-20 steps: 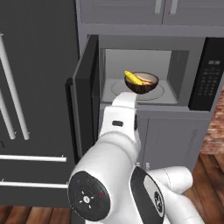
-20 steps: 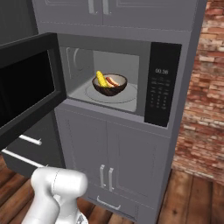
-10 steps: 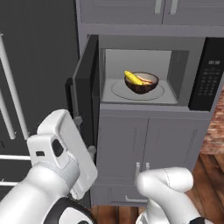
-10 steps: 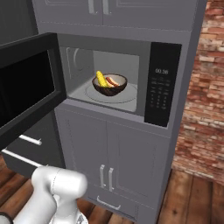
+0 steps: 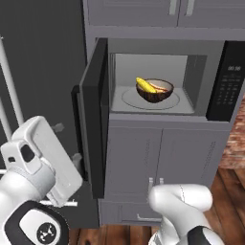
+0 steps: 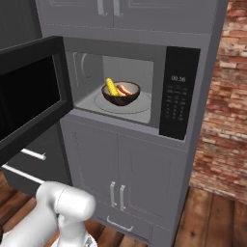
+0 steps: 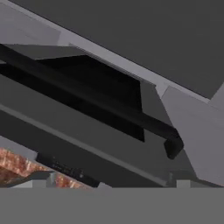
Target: Place the bowl containing the hot dog and corn in the microwave. Close the microwave door and press the start button to microwave the meal.
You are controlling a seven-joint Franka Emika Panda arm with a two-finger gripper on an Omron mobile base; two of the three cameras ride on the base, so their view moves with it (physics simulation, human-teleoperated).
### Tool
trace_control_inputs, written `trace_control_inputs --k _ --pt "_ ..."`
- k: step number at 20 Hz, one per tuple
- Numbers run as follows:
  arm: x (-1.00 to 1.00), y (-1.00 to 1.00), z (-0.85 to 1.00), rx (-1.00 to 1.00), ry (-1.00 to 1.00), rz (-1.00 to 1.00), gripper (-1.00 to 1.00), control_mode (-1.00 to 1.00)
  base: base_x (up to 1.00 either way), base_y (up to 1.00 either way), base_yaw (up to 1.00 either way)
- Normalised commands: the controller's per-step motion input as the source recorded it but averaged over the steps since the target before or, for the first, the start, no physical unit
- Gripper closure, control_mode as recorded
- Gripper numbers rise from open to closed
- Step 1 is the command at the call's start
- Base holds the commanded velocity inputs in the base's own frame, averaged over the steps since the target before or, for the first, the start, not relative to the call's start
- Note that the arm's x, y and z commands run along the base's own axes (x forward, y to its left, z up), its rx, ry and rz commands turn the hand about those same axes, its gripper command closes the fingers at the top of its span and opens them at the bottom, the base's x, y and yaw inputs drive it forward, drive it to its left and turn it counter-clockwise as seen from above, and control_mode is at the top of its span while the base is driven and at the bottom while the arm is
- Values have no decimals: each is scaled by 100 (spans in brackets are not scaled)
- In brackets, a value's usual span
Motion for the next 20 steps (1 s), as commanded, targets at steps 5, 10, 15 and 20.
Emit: trace_control_inputs --k 5,10,15,20 --pt "61 18 -18 -2 0 -6 -100 -100 0 0 0" --pt "63 19 -22 -2 0 -6 -100 -100 0 0 0" --pt "60 18 -17 -1 0 -8 -100 -100 0 0 0" --pt "46 7 -11 -1 0 -12 -100 -100 0 0 0"
